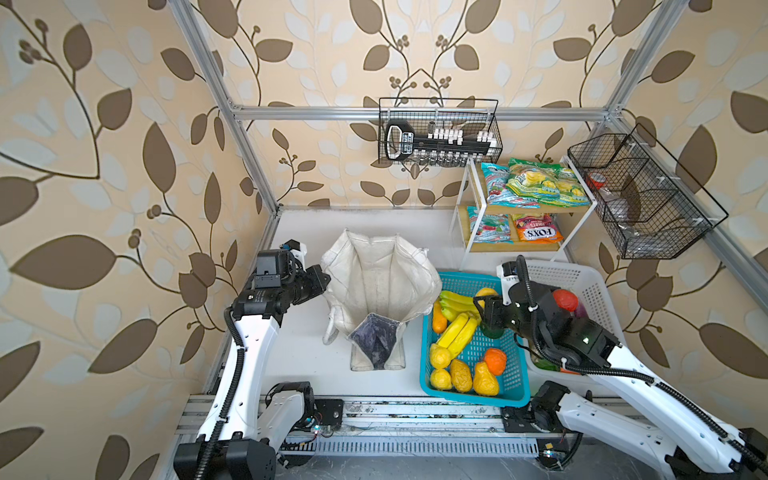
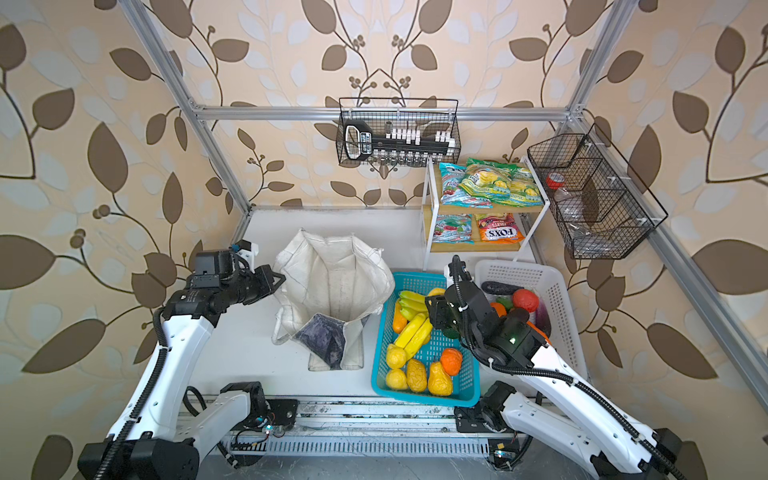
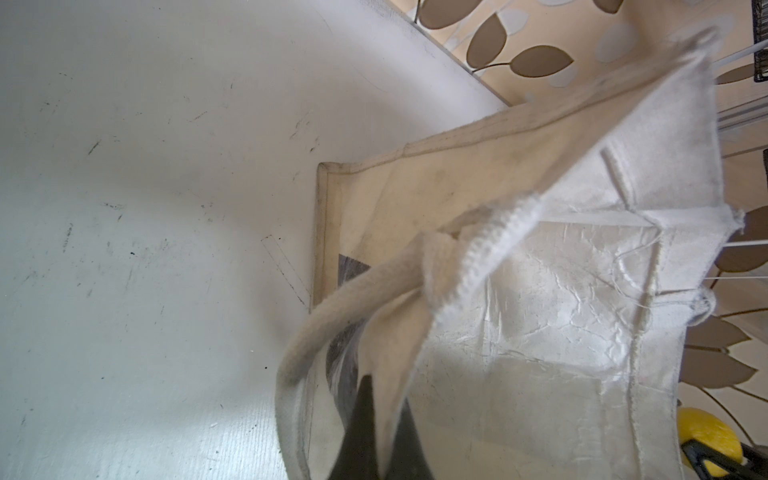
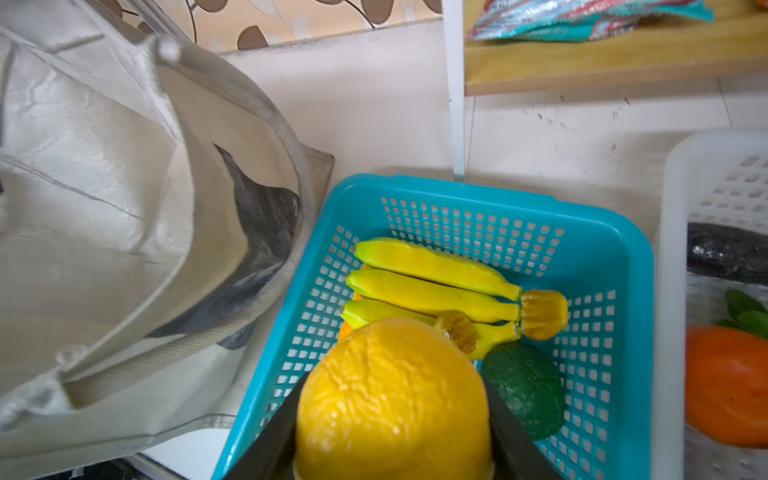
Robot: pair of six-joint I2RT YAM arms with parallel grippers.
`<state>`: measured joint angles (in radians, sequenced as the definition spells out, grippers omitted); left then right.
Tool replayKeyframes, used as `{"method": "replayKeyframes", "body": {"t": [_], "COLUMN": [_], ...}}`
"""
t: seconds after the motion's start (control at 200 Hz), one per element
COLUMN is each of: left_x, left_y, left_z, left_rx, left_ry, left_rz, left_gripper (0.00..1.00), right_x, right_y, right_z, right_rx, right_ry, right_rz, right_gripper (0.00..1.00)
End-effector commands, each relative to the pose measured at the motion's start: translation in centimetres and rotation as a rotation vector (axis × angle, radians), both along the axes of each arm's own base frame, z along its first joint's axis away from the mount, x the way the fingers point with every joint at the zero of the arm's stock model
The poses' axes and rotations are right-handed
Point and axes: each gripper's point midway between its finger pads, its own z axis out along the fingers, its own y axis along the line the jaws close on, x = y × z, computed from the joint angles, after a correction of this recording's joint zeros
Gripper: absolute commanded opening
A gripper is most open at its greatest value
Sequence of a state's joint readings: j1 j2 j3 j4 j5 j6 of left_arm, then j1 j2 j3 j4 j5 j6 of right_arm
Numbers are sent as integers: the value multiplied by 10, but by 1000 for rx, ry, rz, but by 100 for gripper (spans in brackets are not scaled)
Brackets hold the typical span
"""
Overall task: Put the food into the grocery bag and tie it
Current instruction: 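Grasp a yellow lemon in the teal basket with the right gripper, then carry the lemon over the open bag and release it inside with the right gripper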
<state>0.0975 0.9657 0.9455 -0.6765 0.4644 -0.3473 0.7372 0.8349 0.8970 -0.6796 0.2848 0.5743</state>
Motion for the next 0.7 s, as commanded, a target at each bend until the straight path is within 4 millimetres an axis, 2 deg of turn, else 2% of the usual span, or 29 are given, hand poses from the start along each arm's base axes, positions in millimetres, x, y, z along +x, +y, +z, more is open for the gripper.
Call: {"method": "replayKeyframes", "body": {"t": [0.0,0.225,0.305,0.33,0.395,0.45,0.555,0.695], "left_x": [-1,0,0,0,0,0,0,0], "left_y": [-2,-4,-4,-3,-3,-4,-5,-12], "left_z": [3,1,2,2,1,1,4,7], "left_rx": [1,-9,-10,-7,-6,-12,-14,-42], "left_ry": [-20,-13,-18,-18,-12,-13,-30,-43], "left_rz": [-9,-17,-16,-14,-14,-20,-25,-60], "left_gripper": [0,0,0,0,0,0,0,0], "right_x": [6,17,22,22,24,28,41,57], "right_y": [22,86,114,123,148,167,201,233], "right_z": [34,82,88,101,106,103,82,55], "right_rx": [22,39,58,77,80,68,-6,-79], "right_ry": [-79,-162,-166,-185,-201,-193,-148,-131], "right_rz": [57,185,240,257,309,346,401,439], "right_gripper": [52,52,51,51,51,51,51,52]}}
